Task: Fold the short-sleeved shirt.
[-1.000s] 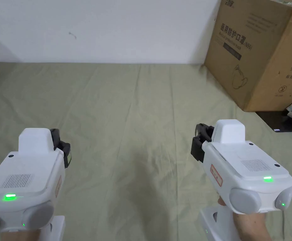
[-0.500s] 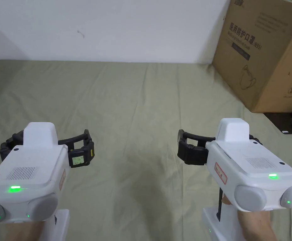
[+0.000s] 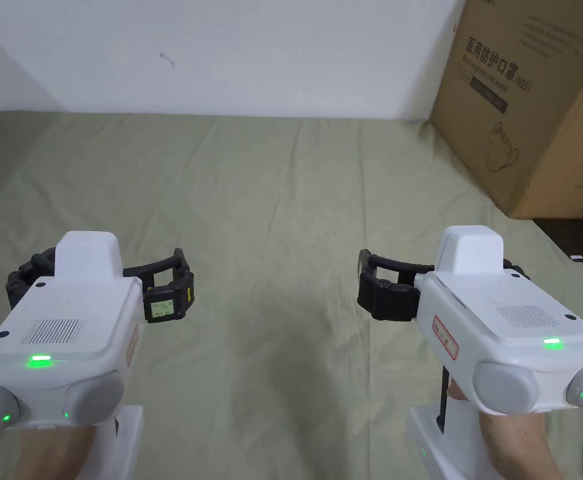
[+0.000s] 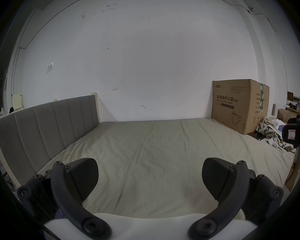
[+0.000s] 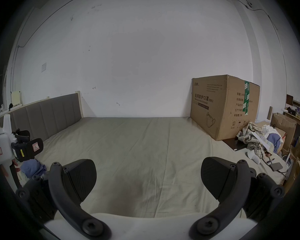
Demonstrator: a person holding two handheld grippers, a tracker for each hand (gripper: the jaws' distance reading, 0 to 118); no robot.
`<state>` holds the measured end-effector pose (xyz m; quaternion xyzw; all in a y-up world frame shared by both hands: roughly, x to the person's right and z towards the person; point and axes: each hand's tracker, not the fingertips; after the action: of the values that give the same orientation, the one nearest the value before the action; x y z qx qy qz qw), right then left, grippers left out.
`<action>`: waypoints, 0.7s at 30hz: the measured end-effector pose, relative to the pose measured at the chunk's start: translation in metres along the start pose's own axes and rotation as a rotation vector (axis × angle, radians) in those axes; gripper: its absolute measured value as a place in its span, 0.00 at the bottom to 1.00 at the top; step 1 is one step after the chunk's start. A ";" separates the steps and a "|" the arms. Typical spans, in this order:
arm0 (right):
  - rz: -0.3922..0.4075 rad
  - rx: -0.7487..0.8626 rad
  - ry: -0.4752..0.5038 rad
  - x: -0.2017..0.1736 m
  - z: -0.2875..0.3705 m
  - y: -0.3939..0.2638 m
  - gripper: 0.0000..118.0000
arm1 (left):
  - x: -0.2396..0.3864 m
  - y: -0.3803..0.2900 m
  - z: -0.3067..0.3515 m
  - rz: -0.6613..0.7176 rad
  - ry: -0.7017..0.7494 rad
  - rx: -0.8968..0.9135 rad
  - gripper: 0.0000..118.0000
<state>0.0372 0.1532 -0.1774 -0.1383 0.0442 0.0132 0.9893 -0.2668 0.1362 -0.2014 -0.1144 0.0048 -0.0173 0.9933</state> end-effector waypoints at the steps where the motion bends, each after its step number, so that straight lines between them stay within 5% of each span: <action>1: 0.000 0.001 0.001 0.000 0.000 0.000 1.00 | 0.000 0.000 0.000 0.000 0.001 0.000 1.00; 21: -0.002 0.007 0.007 -0.001 0.001 0.000 1.00 | 0.004 -0.003 -0.001 -0.014 -0.004 -0.005 1.00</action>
<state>0.0366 0.1536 -0.1764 -0.1348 0.0474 0.0118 0.9897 -0.2628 0.1329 -0.2012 -0.1171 0.0022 -0.0241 0.9928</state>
